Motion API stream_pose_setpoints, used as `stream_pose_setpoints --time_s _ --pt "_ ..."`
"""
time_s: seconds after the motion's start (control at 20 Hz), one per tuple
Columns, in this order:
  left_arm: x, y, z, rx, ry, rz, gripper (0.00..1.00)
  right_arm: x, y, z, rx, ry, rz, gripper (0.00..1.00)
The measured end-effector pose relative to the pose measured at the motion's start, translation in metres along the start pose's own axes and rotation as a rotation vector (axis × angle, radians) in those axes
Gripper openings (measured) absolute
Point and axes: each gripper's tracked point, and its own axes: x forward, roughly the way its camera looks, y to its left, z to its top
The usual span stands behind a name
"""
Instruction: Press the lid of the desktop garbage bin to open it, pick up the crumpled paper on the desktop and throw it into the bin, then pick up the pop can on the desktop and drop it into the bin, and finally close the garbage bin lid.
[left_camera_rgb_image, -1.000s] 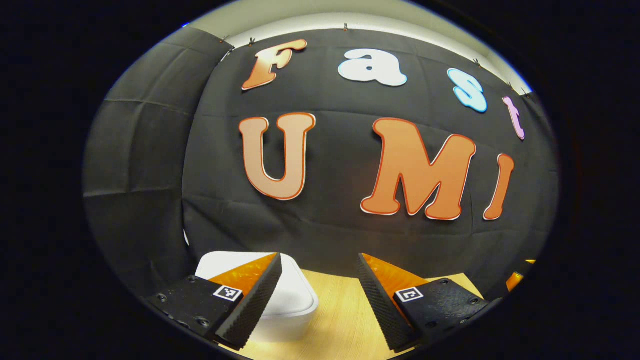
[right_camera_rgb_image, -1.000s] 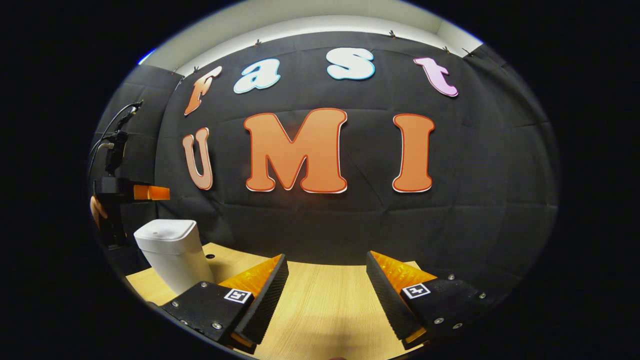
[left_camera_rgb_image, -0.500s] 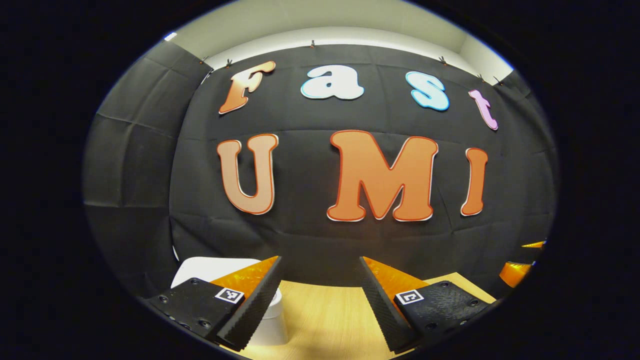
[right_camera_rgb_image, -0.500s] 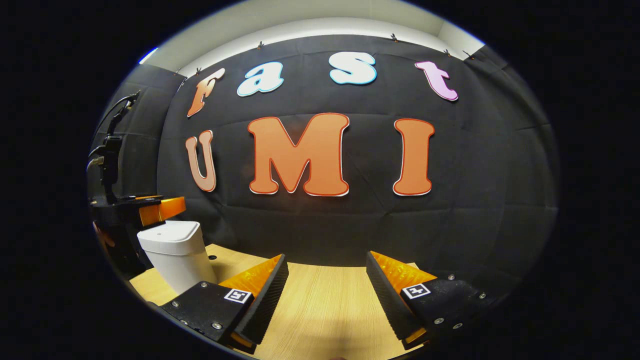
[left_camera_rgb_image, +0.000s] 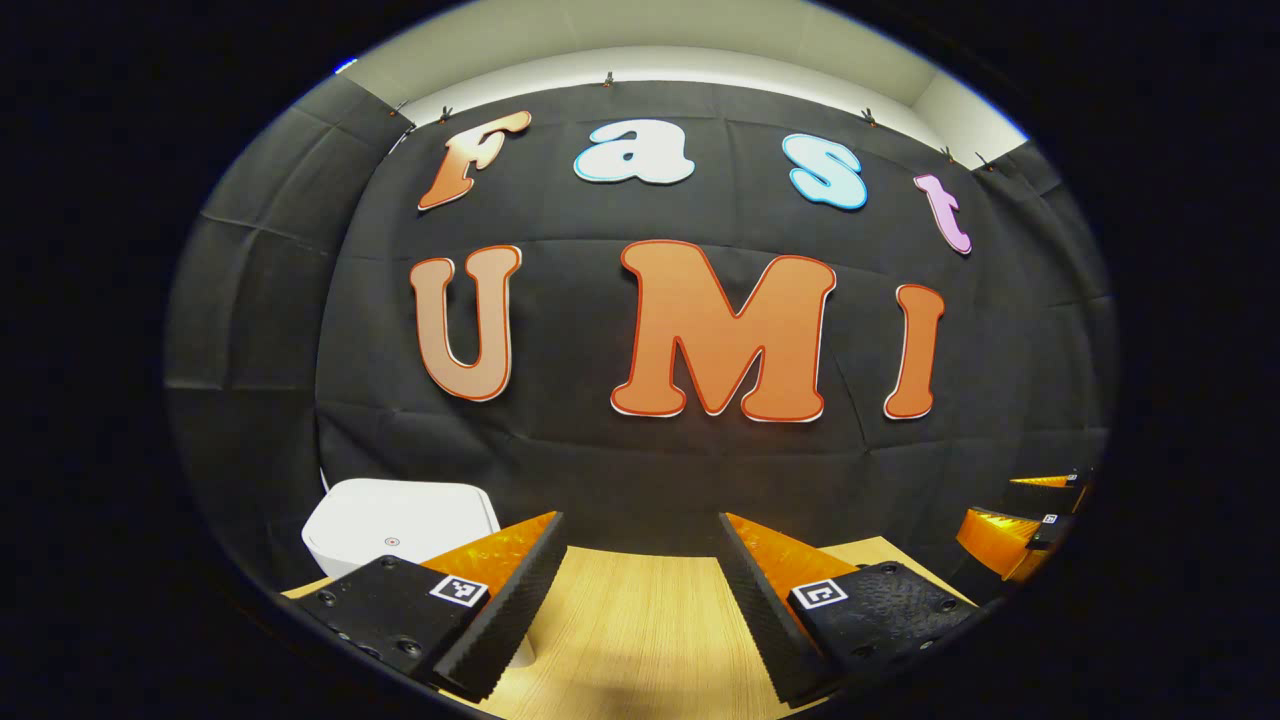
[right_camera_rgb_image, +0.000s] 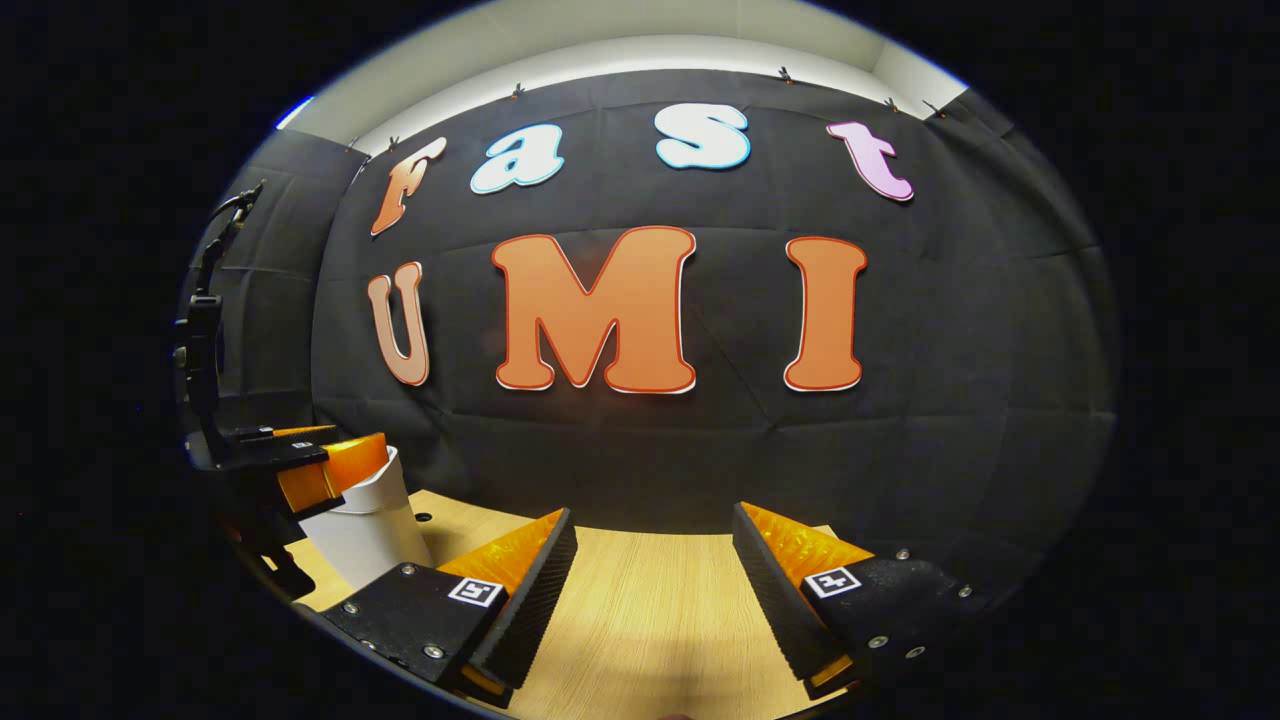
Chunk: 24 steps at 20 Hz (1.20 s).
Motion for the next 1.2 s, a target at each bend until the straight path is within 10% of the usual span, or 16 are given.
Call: stream_pose_setpoints --time_s 1.2 --pt "-0.006 -0.019 -0.021 0.013 0.025 -0.039 0.94 0.004 0.009 -0.008 -0.012 0.019 -0.002 0.93"
